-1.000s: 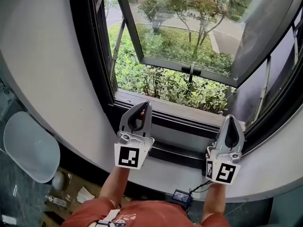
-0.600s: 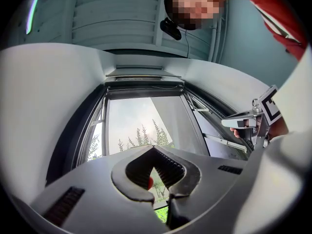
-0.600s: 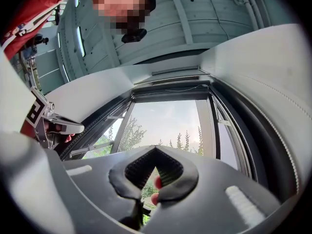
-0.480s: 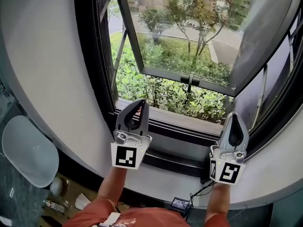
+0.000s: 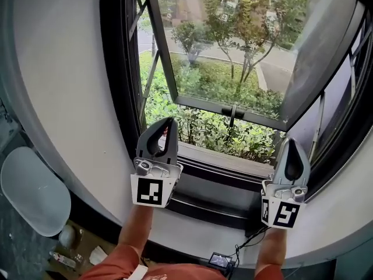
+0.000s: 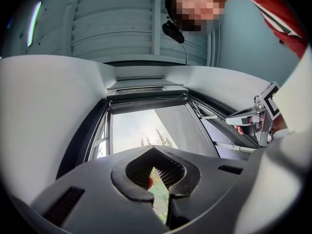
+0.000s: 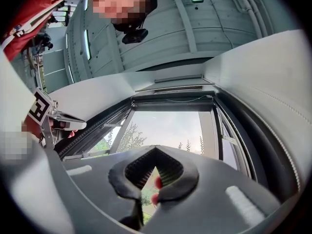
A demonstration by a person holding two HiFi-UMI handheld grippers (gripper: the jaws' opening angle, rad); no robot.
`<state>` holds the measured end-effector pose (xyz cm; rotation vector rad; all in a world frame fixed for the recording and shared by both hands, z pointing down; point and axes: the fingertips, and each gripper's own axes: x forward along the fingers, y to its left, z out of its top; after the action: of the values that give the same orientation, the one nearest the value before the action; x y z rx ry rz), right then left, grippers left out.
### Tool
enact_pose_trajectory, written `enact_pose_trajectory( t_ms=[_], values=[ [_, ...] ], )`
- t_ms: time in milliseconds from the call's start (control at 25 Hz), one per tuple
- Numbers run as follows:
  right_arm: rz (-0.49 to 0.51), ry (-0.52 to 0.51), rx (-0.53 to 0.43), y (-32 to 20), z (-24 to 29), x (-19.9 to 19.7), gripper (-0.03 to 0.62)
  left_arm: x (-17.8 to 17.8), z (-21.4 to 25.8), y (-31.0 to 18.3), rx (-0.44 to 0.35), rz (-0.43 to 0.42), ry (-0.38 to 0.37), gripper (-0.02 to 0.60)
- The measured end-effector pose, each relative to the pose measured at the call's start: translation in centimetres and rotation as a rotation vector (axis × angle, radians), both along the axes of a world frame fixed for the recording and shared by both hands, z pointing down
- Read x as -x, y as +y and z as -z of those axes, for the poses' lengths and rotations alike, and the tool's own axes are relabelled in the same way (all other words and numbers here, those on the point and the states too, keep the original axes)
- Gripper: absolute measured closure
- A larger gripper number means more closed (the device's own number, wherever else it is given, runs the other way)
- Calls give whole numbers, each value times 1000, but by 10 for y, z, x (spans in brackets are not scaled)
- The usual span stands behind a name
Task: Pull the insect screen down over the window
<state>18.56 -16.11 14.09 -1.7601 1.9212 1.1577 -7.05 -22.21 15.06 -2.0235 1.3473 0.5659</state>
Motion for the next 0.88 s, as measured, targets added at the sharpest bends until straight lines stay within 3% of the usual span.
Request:
enact_pose_trajectory(
  t_ms=[880],
  values=[
    [5, 60, -169, 8, 91, 4, 583, 6, 91, -5, -156, 43, -49, 577]
  ],
)
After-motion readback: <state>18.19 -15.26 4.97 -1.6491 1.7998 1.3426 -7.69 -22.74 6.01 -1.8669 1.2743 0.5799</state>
